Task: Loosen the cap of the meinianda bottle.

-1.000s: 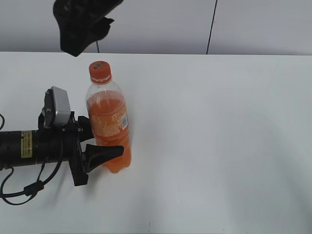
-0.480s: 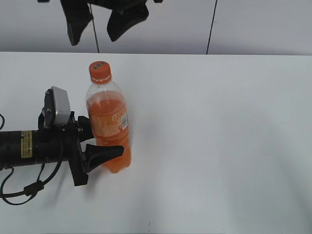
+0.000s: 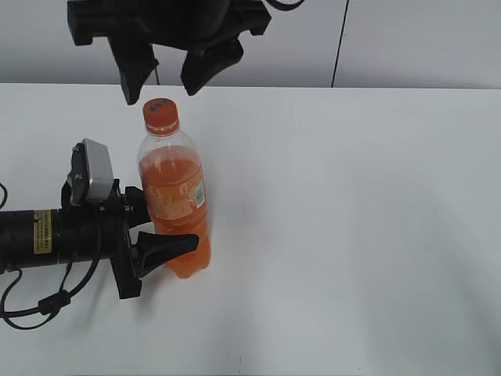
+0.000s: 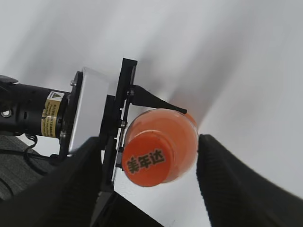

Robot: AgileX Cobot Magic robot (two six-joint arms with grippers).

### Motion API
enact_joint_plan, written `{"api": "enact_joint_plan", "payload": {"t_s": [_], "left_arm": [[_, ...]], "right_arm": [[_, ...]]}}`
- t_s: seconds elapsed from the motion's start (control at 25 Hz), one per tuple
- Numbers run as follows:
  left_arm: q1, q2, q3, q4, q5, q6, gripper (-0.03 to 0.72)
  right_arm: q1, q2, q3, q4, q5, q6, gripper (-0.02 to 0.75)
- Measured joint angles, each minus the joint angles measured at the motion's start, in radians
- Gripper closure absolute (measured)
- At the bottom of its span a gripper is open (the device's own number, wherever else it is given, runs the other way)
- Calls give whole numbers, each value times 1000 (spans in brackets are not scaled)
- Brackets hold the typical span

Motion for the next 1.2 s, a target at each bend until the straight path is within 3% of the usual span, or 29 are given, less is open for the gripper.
{"api": "enact_joint_plan", "payload": {"t_s": [1.2], "left_arm": [[0,0,0,0,1,0,288]], "right_arm": [[0,26,32,21,0,-3,269]]}}
